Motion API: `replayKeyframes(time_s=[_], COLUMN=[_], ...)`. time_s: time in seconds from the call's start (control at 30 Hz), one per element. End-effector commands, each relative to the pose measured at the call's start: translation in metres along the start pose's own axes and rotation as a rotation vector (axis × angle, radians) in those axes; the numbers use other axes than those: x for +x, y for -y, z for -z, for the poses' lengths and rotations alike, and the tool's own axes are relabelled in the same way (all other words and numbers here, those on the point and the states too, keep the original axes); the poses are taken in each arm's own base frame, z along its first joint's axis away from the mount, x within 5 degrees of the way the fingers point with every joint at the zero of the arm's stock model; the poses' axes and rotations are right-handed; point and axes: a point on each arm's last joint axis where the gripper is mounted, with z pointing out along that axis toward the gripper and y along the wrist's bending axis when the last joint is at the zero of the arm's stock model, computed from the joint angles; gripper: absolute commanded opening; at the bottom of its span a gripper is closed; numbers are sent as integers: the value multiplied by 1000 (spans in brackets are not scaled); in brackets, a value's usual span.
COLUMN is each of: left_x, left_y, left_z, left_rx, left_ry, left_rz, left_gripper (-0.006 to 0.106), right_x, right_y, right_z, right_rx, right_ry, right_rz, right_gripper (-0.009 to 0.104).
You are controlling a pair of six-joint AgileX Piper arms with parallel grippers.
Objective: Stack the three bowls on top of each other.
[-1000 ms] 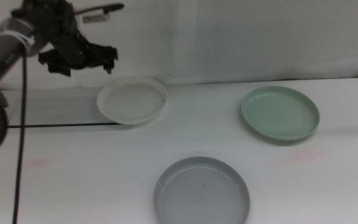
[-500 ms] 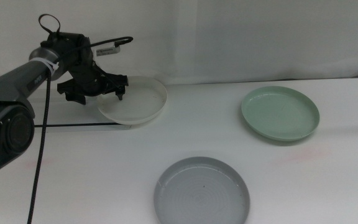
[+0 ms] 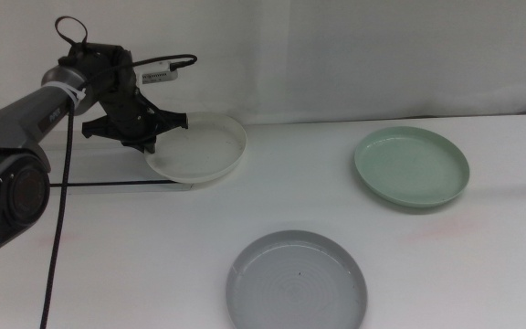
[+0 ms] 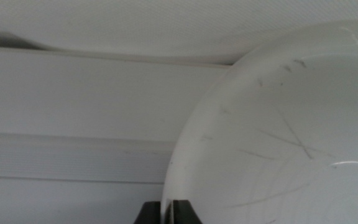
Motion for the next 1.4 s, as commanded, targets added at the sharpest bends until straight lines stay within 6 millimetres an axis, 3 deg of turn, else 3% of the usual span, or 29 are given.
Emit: replayKeyframes(time_s=[0.0, 0.13, 0.33, 0.6, 0.83, 0.93, 1.1, 1.37], left_x=[10, 10, 1, -9, 1, 23, 69, 158], left_y=[-1, -1, -1, 0, 0, 4, 18, 58], left_z=[-12, -12, 20, 103, 178, 207, 226, 208], left_rx=[-22, -22, -12, 36, 111, 121, 154, 226], left_ry=[-76, -76, -27, 59, 120, 138, 183, 136], left_rz=[-24, -27, -54, -93, -143, -172, -219, -305], left_gripper=[-3, -3, -3, -3, -3, -3, -3, -3], right_x=[13, 13, 13, 13, 13, 13, 13, 13], right_y=[2, 2, 2, 2, 2, 2, 2, 2], right_z=[0, 0, 0, 0, 0, 0, 0, 0], right_rx=[8, 8, 8, 8, 8, 8, 8, 8], right_ry=[-29, -29, -29, -29, -29, -29, -29, -31], right_rz=[6, 6, 6, 2, 2, 2, 2, 2], right_gripper=[103, 103, 103, 103, 103, 103, 103, 103])
